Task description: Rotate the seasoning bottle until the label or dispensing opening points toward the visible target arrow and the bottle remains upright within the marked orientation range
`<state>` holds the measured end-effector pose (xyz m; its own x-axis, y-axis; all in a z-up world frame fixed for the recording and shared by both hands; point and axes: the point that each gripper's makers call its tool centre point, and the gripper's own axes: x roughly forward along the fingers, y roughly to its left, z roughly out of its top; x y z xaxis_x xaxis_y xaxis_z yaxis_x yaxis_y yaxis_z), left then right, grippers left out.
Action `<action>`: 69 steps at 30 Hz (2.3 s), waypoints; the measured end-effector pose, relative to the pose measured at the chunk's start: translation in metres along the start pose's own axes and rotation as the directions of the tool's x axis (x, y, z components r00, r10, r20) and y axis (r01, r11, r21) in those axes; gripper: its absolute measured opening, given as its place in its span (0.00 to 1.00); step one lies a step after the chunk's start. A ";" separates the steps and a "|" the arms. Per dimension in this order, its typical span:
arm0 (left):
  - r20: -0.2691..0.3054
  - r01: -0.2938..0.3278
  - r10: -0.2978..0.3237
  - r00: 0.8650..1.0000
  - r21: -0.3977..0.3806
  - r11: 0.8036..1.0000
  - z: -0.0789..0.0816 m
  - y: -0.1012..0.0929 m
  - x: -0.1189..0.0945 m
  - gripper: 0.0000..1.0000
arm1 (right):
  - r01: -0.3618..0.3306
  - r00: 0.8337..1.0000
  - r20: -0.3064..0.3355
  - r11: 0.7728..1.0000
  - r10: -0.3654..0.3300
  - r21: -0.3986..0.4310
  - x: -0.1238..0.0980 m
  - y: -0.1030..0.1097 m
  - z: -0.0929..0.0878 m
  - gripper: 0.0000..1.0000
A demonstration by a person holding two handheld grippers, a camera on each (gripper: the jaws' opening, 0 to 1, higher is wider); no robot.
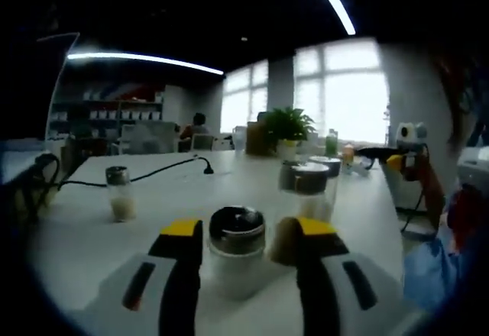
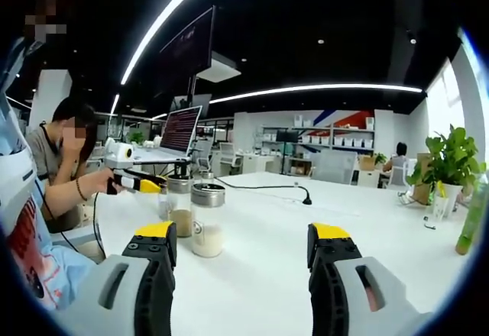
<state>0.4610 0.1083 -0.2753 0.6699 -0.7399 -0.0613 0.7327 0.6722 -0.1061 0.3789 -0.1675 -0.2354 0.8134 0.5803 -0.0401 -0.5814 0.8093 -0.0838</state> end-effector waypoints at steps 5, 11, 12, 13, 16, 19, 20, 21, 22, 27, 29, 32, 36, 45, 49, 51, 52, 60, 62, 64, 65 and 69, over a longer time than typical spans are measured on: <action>-0.031 -0.116 0.118 0.993 0.060 0.991 -0.006 -0.001 -0.001 0.50 | -0.001 1.000 0.002 1.000 0.001 0.000 -0.001 0.001 0.001 0.71; -0.039 -0.166 0.168 0.985 0.054 0.985 -0.010 -0.003 0.006 0.54 | 0.024 1.000 0.013 1.000 -0.024 -0.012 -0.003 -0.002 0.005 0.71; -0.034 -0.185 0.187 0.982 0.064 0.981 -0.009 -0.001 0.006 0.54 | 0.023 1.000 0.014 1.000 -0.023 -0.010 -0.004 -0.002 0.005 0.71; -0.027 -0.196 0.198 0.980 0.074 0.978 -0.009 -0.001 0.007 0.54 | 0.024 1.000 0.015 1.000 -0.024 -0.009 -0.004 -0.002 0.005 0.71; 0.001 -0.255 0.256 0.967 0.091 0.963 -0.005 0.000 0.006 0.55 | 0.033 0.999 0.013 0.999 -0.033 -0.011 -0.005 -0.004 0.005 0.71; 0.016 -0.308 0.308 0.951 0.061 0.949 -0.003 0.000 0.003 0.56 | 0.034 0.999 0.012 0.999 -0.034 -0.005 -0.005 -0.004 0.004 0.71; 0.019 -0.318 0.318 0.948 0.052 0.947 -0.003 0.000 0.002 0.57 | 0.035 0.999 0.015 0.999 -0.035 -0.002 -0.005 -0.005 0.005 0.71; 0.013 -0.342 0.342 0.940 0.043 0.939 -0.005 0.001 0.001 0.57 | 0.034 0.999 0.018 0.999 -0.035 0.003 -0.005 -0.005 0.005 0.71; 0.015 -0.362 0.361 0.932 0.043 0.931 -0.005 0.003 -0.001 0.57 | 0.033 0.999 0.021 0.999 -0.033 0.007 -0.005 -0.005 0.006 0.71; 0.087 -0.455 0.451 0.888 0.025 0.890 0.008 0.009 -0.006 0.57 | 0.037 0.999 0.021 0.999 -0.037 0.006 -0.006 -0.005 0.006 0.71; 0.090 -0.464 0.460 0.883 0.020 0.886 0.010 0.009 -0.004 0.57 | 0.037 0.999 0.024 0.999 -0.037 0.008 -0.007 -0.005 0.007 0.71; 0.108 -0.482 0.481 0.870 -0.009 0.876 0.011 0.008 -0.002 0.56 | 0.042 0.999 0.028 0.999 -0.042 0.009 -0.008 -0.006 0.008 0.71; 0.127 -0.501 0.501 0.856 -0.030 0.865 0.012 0.006 -0.001 0.55 | 0.042 0.999 0.027 0.999 -0.042 0.011 -0.007 -0.006 0.009 0.71; 0.146 -0.523 0.521 0.841 -0.034 0.852 0.010 0.006 0.001 0.49 | 0.049 0.998 0.035 0.999 -0.050 0.008 -0.009 -0.009 0.011 0.71; 0.153 -0.552 0.544 0.825 0.014 0.834 0.012 0.010 0.000 0.35 | 0.051 0.998 0.032 0.999 -0.052 0.012 -0.008 -0.012 0.009 0.71; 0.146 -0.557 0.551 0.822 0.001 0.831 0.011 0.013 -0.001 0.32 | 0.050 0.998 0.027 0.999 -0.051 0.017 -0.006 -0.012 0.008 0.71; 0.147 -0.558 0.553 0.820 -0.005 0.830 0.011 0.015 -0.002 0.31 | 0.050 0.998 0.025 0.999 -0.050 0.018 -0.005 -0.012 0.007 0.71; 0.146 -0.535 0.529 0.836 0.000 0.845 0.011 0.014 -0.001 0.30 | 0.036 0.999 0.023 0.999 -0.036 0.023 -0.004 -0.009 0.006 0.71; 0.146 -0.529 0.523 0.840 0.004 0.849 0.010 0.013 0.000 0.30 | 0.035 0.999 0.024 0.999 -0.036 0.025 -0.004 -0.009 0.006 0.71; 0.145 -0.527 0.520 0.842 0.010 0.850 0.010 0.013 0.000 0.30 | 0.037 0.999 0.024 0.999 -0.038 0.023 -0.004 -0.009 0.006 0.71; 0.146 -0.526 0.518 0.843 0.012 0.851 0.010 0.013 0.000 0.30 | 0.037 0.999 0.023 0.999 -0.037 0.023 -0.004 -0.009 0.006 0.71; 0.139 -0.512 0.504 0.852 0.026 0.858 0.010 0.012 0.000 0.29 | 0.033 0.999 0.023 0.999 -0.034 0.022 -0.004 -0.008 0.006 0.71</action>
<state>0.4708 0.1172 -0.2671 0.9571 -0.2879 0.0322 0.2890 0.9567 -0.0343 0.3803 -0.1760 -0.2283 0.8320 0.5545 -0.0147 -0.5543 0.8299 -0.0633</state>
